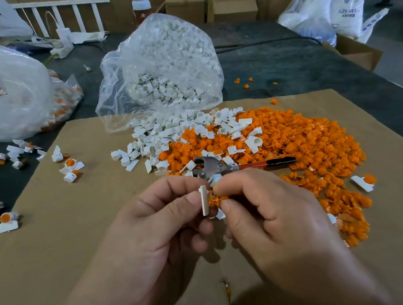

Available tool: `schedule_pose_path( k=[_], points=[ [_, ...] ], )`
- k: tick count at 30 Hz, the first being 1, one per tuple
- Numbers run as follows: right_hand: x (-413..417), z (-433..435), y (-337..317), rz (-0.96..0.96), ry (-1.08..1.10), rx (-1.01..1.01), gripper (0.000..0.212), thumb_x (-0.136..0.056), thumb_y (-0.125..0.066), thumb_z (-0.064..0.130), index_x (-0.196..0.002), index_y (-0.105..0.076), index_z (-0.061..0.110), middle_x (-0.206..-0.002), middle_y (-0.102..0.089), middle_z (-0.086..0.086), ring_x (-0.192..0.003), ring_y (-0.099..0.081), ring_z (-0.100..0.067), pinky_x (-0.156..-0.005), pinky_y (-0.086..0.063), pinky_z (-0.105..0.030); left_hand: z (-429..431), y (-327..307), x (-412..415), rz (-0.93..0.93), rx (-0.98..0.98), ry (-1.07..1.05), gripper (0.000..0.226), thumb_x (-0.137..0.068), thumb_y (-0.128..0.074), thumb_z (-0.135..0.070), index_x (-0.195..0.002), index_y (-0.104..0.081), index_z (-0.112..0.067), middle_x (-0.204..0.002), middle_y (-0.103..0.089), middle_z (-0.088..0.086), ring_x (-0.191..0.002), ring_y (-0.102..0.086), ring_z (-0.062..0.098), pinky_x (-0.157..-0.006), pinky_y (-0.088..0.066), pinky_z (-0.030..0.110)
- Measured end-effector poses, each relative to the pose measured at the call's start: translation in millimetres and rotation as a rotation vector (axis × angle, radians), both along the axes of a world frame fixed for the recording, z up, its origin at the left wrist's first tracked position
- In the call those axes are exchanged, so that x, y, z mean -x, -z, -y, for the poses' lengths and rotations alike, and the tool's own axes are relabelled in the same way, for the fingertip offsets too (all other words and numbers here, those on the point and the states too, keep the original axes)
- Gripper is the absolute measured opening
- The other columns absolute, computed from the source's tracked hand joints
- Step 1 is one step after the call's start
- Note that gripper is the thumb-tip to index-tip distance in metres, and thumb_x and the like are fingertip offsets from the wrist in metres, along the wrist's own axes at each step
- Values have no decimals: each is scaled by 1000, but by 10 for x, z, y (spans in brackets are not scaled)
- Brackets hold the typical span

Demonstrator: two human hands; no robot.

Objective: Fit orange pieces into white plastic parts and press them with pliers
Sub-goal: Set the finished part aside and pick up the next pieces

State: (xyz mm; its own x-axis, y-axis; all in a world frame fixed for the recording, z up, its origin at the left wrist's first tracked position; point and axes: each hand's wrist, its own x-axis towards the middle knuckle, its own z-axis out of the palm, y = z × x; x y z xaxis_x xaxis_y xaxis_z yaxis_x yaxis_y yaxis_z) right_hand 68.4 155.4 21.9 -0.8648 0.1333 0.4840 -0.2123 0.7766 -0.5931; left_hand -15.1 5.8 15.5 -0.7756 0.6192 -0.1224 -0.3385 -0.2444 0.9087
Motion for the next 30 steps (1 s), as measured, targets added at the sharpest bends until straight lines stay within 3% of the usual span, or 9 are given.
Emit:
schedule_pose_path(
  k=[3, 10, 17, 20, 23, 27, 30],
  points=[
    [4, -10, -10, -31, 29, -61, 12, -92, -49, 34, -101, -54, 41, -89, -55, 22, -82, -57, 4, -62, -43, -11, -27, -17, -30, 17, 4, 15, 21, -62, -76, -20, -81, -77, -9, -68, -67, 14, -51, -60, 15, -40, -48, 22],
    [11, -21, -2, -40, -6, -131, 11, -95, -49, 28, -99, -60, 30, -86, -52, 14, -73, -55, -8, -55, -44, -25, -15, 38, -25, -56, 61, 24, 15, -68, -74, -20, -79, -75, -10, -66, -65, 14, -51, -59, 17, -42, -49, 22],
    [11, -6, -7, 3, -14, -112, 7, -93, -49, 37, -98, -54, 40, -83, -50, 20, -76, -53, -1, -58, -43, -19, 14, 166, 14, -227, 138, -9, 21, -73, -79, -30, -90, -78, -19, -72, -67, 16, -61, -61, 26, -53, -50, 28],
    [12, -5, 7, 20, -2, -107, 5, -93, -48, 37, -95, -53, 40, -83, -50, 19, -76, -53, -2, -58, -43, -21, 13, 180, 11, -259, 135, -43, 28, -73, -77, -32, -98, -78, -20, -74, -68, 15, -63, -62, 25, -55, -51, 29],
    [28, -25, 11, 24, 31, -117, 6, -92, -48, 37, -93, -54, 38, -85, -50, 18, -77, -53, -1, -59, -43, -19, 57, 174, 17, -408, 220, -14, 26, -77, -70, -38, -100, -76, -30, -77, -73, 8, -65, -69, 21, -60, -54, 24],
    [34, -18, 3, 39, 14, -136, 7, -93, -47, 37, -93, -53, 36, -86, -49, 18, -76, -52, -1, -56, -45, -21, 27, 208, -23, -416, 236, -32, 37, -70, -73, -47, -103, -75, -29, -85, -74, 6, -74, -68, 22, -70, -57, 43],
    [30, -13, 14, 52, -12, -126, 11, -93, -46, 37, -98, -55, 34, -92, -50, 17, -82, -53, -3, -60, -47, -24, 10, 214, -16, -473, 291, -110, 35, -65, -72, -52, -95, -75, -34, -79, -73, -1, -71, -70, 20, -66, -58, 41]
  ],
)
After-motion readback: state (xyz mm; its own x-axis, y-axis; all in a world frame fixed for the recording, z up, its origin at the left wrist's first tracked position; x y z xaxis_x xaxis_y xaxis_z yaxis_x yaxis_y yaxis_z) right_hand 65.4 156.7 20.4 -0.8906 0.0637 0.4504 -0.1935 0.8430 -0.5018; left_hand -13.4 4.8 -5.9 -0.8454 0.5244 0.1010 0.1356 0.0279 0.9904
